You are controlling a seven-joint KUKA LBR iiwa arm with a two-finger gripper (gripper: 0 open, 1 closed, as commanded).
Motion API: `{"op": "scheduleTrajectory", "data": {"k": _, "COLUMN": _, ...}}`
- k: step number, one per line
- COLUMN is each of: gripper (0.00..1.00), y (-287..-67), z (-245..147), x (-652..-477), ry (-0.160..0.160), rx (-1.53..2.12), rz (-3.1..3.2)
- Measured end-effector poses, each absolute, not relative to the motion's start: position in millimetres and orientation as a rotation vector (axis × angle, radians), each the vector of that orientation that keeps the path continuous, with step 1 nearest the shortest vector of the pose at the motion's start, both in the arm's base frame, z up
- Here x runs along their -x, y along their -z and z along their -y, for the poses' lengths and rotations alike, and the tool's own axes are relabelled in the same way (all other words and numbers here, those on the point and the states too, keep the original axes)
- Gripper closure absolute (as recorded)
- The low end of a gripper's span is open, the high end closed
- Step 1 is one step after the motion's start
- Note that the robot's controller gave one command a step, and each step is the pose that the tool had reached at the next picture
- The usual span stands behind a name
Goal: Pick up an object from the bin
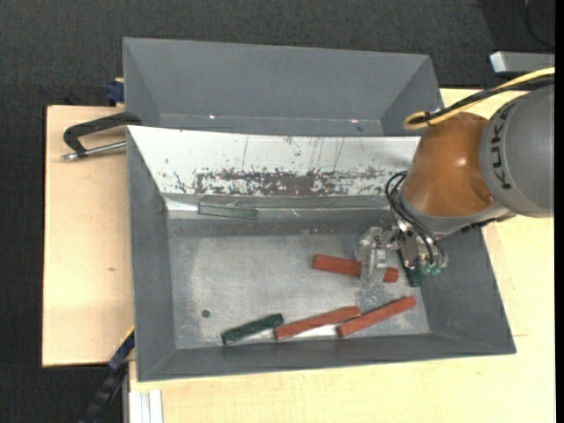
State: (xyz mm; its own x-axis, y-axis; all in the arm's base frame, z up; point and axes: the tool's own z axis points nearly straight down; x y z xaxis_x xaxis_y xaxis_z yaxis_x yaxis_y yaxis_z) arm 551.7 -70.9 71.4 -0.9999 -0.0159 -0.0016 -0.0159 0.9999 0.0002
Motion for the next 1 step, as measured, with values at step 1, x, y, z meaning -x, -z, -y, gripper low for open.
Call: {"op": "scheduleTrajectory", "data": {"k": 1, "gripper": 1.00, "y": -234.5, "z": 76.9, "x": -564.7, "ry": 0.001, "rx": -0.005, "rz": -3.130}}
